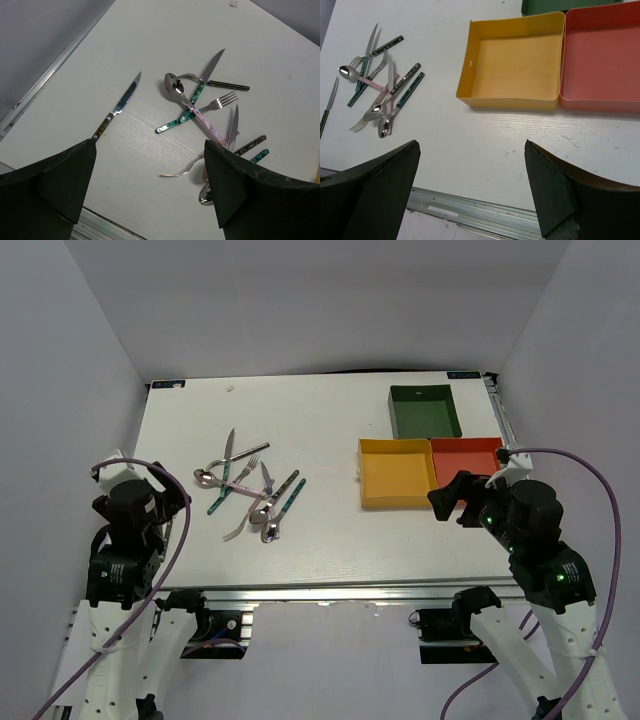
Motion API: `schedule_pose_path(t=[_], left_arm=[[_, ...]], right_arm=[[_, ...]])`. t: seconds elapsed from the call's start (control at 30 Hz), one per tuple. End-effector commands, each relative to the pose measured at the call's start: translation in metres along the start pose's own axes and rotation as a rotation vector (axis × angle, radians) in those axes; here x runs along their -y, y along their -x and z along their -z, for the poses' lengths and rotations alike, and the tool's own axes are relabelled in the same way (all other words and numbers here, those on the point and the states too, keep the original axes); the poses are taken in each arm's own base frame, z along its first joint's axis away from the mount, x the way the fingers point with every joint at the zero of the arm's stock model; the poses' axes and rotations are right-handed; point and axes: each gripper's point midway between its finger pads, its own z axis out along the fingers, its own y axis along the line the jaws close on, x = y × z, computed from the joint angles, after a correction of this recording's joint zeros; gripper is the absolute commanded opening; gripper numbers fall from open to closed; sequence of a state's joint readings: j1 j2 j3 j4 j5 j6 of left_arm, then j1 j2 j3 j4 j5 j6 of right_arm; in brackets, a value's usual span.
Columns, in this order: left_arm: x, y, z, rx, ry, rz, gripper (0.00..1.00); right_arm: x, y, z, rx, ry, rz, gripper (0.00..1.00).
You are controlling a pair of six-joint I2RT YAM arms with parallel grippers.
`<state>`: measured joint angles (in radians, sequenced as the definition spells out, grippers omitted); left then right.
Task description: Sort the eating utensils into containers
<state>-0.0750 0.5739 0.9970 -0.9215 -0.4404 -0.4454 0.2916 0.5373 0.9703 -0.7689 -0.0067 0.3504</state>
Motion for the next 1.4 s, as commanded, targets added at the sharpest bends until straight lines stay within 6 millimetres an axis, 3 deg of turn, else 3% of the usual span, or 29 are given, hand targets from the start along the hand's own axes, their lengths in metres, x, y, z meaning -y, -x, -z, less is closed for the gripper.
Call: schedule_pose_path(t=[0.0, 0.17, 0.33, 0.5, 0.6, 0.63, 0.67, 0.7, 0.77, 0.83, 0.87, 0.9, 0.93, 0.97, 1.0, 1.1, 1.23, 1.37], left_arm=[[-0.003, 0.009, 0.002, 0.015, 0.024, -0.001, 0.98], [-0.004, 0.007, -0.002, -0.003, 0.041, -0.007, 0.98], [0.013, 0.000, -0.008, -0.058, -0.022, -0.023, 0.98], [0.046, -0.038, -0.046, -0.267, -0.095, -0.087, 0.98], [0.075, -0.069, -0.069, -0.390, -0.169, -0.130, 0.98], [0.096, -0.074, -0.070, -0.396, -0.222, -0.152, 0.98], [0.105, -0.078, -0.074, -0.403, -0.219, -0.169, 0.98], [0.116, -0.094, -0.082, -0.449, -0.213, -0.210, 0.98], [0.157, -0.107, -0.076, -0.454, -0.281, -0.266, 0.97], [0.195, -0.147, -0.085, -0.522, -0.323, -0.346, 0.93], [0.202, -0.148, -0.080, -0.519, -0.346, -0.355, 0.93], [0.210, -0.158, -0.083, -0.535, -0.349, -0.371, 0.86], [0.219, -0.183, -0.087, -0.578, -0.354, -0.415, 0.83], [0.228, -0.188, -0.090, -0.583, -0.362, -0.426, 0.81], [0.233, -0.195, -0.093, -0.590, -0.356, -0.437, 0.74], [0.246, -0.223, -0.101, -0.622, -0.374, -0.468, 0.69], [0.241, -0.249, -0.114, -0.661, -0.340, -0.506, 0.56], [0.232, -0.275, -0.127, -0.687, -0.305, -0.549, 0.56]], right_arm=[[0.000, 0.005, 0.002, 0.020, 0.002, 0.021, 0.89], [-0.006, 0.006, 0.002, 0.027, 0.038, 0.030, 0.89], [-0.022, -0.006, -0.005, -0.018, 0.143, 0.026, 0.89], [-0.023, -0.028, -0.024, -0.130, 0.167, 0.002, 0.89], [-0.019, -0.039, -0.036, -0.171, 0.153, -0.003, 0.89], [-0.016, -0.042, -0.039, -0.183, 0.145, -0.005, 0.89], [-0.016, -0.044, -0.042, -0.192, 0.143, -0.006, 0.89], [-0.014, -0.047, -0.044, -0.203, 0.137, -0.008, 0.89], [-0.012, -0.054, -0.050, -0.224, 0.129, -0.016, 0.89], [-0.012, -0.055, -0.054, -0.229, 0.130, -0.029, 0.89], [-0.012, -0.055, -0.054, -0.229, 0.129, -0.034, 0.89], [-0.013, -0.054, -0.054, -0.221, 0.136, -0.037, 0.89], [-0.016, -0.053, -0.054, -0.220, 0.150, -0.044, 0.89], [-0.018, -0.054, -0.054, -0.222, 0.158, -0.046, 0.89], [-0.019, -0.053, -0.054, -0.219, 0.167, -0.047, 0.89], [-0.022, -0.053, -0.052, -0.216, 0.183, -0.053, 0.89], [-0.025, -0.055, -0.050, -0.215, 0.203, -0.056, 0.89], [-0.030, -0.061, -0.050, -0.219, 0.246, -0.075, 0.89]])
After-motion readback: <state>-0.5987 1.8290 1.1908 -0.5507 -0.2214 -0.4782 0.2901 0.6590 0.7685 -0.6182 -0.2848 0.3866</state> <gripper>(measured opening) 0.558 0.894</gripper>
